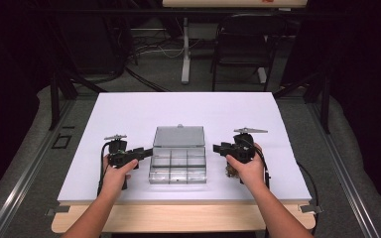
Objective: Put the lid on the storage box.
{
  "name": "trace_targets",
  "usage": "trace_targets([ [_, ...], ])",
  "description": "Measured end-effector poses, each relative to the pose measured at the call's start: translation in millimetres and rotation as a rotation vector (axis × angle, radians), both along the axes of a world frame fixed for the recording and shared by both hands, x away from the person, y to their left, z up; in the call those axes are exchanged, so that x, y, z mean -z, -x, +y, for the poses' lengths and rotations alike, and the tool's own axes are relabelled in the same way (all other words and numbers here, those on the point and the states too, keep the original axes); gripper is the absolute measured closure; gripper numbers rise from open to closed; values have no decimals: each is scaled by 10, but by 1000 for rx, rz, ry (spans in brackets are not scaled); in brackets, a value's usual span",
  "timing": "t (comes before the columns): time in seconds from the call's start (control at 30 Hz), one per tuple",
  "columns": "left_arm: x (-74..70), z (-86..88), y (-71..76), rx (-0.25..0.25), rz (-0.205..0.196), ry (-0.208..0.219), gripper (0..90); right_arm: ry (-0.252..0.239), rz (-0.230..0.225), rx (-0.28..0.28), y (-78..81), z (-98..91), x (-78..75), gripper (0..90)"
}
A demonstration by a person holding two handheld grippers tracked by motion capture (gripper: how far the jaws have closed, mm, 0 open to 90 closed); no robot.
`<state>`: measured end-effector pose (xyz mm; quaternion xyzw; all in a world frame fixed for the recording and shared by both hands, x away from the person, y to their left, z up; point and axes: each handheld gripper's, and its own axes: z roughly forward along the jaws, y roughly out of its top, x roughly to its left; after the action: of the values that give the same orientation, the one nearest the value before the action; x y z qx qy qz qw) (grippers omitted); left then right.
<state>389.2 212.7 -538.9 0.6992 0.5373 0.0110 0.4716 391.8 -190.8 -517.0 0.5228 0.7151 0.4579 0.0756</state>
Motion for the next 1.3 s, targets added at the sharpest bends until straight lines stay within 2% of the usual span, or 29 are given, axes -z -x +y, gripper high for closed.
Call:
trace_targets([
  [0.23,-11,32,70,4,-9,-3,453,42,-14,-18,85,-39,7,565],
  [0.43,-9,41,118,-11,-27,14,453,76,-33,-24,157,-97,-4,565],
  [0.6,-16,50,139,-9,-29,17,455,74,-46,-22,202,-166,-12,565],
  [0.67,-21,53,149,-12,-34,15,455,91,-40,-22,209,-204,-9,565],
  [0.83,-19,72,164,-2,-36,11,457,90,-28,-16,229,-269,4,568],
  [1.03,-18,113,184,-15,-40,16,460,132,-17,-13,257,-370,27,604],
  [1.17,-16,125,195,-19,-38,17,460,127,-2,9,273,-463,61,608],
  [1.3,-7,142,202,-18,-35,14,460,101,14,21,287,-510,104,602],
])
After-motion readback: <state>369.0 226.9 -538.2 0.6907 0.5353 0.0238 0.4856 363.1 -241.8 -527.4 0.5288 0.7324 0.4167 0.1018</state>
